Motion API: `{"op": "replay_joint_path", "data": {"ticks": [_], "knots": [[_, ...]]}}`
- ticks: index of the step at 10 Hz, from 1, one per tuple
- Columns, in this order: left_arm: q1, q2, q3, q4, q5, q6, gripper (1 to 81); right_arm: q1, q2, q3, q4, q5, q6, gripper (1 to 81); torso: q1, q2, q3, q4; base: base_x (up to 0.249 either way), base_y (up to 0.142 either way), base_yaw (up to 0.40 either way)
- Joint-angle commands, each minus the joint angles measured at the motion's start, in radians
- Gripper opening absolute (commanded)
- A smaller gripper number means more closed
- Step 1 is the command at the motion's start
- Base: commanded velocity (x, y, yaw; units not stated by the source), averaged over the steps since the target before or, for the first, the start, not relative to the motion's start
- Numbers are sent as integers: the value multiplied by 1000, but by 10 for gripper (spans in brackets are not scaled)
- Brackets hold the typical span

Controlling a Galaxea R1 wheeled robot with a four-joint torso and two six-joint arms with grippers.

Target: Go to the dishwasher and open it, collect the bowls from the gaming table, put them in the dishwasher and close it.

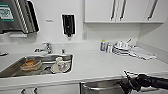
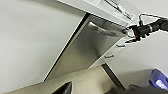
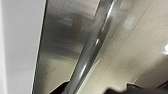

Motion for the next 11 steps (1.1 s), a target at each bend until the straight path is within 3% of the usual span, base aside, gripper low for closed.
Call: {"op": "replay_joint_path", "data": {"ticks": [1,4,7,11], "knots": [[-65,-47,22,25,10,6,811,127,40,-35,-60,-62,70,811,0,0,0,0,0,0,0],[-65,-44,22,25,12,6,811,127,68,-81,-63,-142,116,811,0,0,0,0,0,0,0],[-65,-38,22,27,15,10,811,128,71,-80,-117,-238,191,811,0,0,0,0,0,0,0],[-65,-32,22,27,15,12,811,113,72,-72,-126,-299,306,811,0,0,0,0,0,0,0]]}}
